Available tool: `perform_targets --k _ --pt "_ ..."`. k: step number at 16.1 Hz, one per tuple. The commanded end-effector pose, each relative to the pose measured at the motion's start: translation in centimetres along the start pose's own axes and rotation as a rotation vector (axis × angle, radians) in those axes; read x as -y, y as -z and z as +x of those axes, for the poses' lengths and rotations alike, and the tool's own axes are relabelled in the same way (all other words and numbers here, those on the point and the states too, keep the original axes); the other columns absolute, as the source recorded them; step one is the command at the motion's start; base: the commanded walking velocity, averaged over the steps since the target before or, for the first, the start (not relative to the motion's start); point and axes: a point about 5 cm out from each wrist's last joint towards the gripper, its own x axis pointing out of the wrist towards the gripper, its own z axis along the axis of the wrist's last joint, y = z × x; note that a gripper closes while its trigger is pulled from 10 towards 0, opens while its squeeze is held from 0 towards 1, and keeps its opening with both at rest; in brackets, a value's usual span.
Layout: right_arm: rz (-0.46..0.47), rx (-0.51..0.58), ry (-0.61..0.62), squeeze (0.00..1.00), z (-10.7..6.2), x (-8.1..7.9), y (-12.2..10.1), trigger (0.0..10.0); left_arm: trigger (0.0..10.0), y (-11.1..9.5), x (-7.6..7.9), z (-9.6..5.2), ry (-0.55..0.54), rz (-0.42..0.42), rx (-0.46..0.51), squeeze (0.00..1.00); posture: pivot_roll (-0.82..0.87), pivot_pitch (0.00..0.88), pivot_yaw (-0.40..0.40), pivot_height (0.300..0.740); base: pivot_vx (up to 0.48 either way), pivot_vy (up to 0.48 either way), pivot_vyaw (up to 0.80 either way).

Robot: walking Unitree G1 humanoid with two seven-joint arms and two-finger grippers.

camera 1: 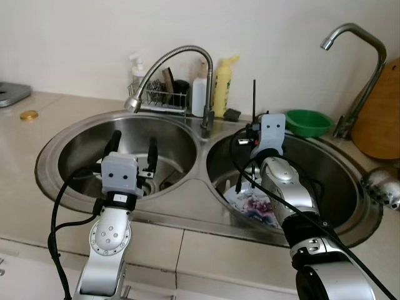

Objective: Kitchen organization

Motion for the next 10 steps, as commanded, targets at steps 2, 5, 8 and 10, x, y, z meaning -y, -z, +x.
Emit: perform_targets --k 2,5,8,10 --pt "-0.025 -0.055 0.131 1.00 0.1 2.3 0.8 10.0 10.0 -0.2 0.2 0.1 0.011 0.004 0.008 0.00 0.05 0.000 -0.046 0.736 0.000 0.000 0.00" --pt "-0.031 -0.097 0.144 1.00 0.0 2.8 1.5 10.0 10.0 -0.1 0.1 0.0 0.013 0.007 0.003 0.00 0.05 0.000 -0.045 0.736 0.000 0.000 0.00" --pt "-0.007 -0.093 0.122 1.00 -0.1 2.4 1.7 10.0 10.0 0.0 0.2 0.0 0.017 0.006 0.002 0.00 0.05 0.000 -0.042 0.736 0.000 0.000 0.00" --pt "0.016 -0.085 0.106 1.00 -0.1 2.0 1.7 10.0 10.0 0.0 0.3 0.0 0.021 0.003 0.002 0.00 0.05 0.000 -0.039 0.736 0.000 0.000 0.00"
